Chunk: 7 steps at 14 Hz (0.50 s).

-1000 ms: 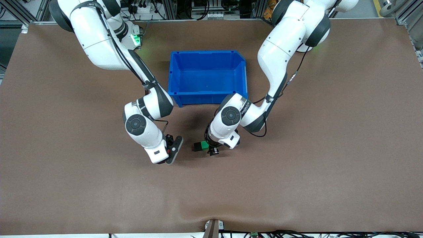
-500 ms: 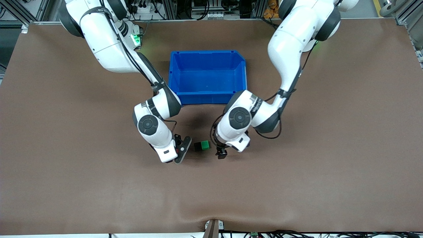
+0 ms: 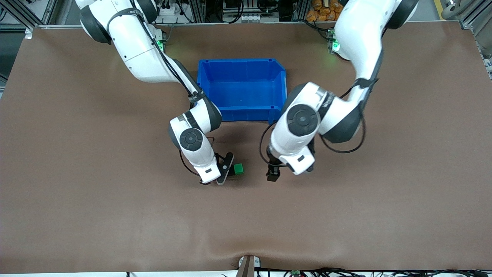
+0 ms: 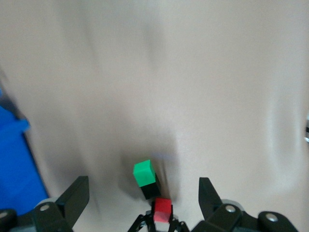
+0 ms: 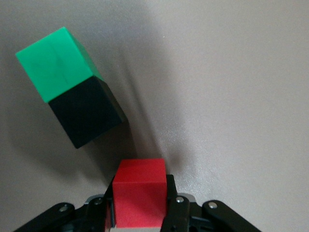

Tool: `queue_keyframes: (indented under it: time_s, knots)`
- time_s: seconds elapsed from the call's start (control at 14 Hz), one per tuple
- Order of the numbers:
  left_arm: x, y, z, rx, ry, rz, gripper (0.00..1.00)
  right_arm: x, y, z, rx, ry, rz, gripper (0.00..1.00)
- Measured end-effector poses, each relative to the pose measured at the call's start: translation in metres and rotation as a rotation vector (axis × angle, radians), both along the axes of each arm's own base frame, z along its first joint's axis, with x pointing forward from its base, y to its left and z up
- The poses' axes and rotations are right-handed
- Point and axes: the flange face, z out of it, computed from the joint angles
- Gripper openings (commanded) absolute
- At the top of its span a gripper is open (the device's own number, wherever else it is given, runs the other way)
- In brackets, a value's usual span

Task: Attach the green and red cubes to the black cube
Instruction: 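Push the red cube against the black cube while the left gripper withdraws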

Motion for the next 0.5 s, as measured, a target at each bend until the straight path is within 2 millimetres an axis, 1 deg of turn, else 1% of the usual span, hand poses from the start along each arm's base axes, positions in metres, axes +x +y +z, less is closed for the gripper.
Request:
queue_keyframes:
  time_s: [0.21,0.5]
  knots:
    - [0.003,0.056,0.06,0.026,0.018,-0.099,1.0,-0.003,0.006,0.0,-0.001,-0.001,0.01,0.0]
    - [0.003,0.136,0.121,0.087,0.026,-0.35,1.0,-0.006,0.013,0.0,-0.001,-0.002,0.008,0.0]
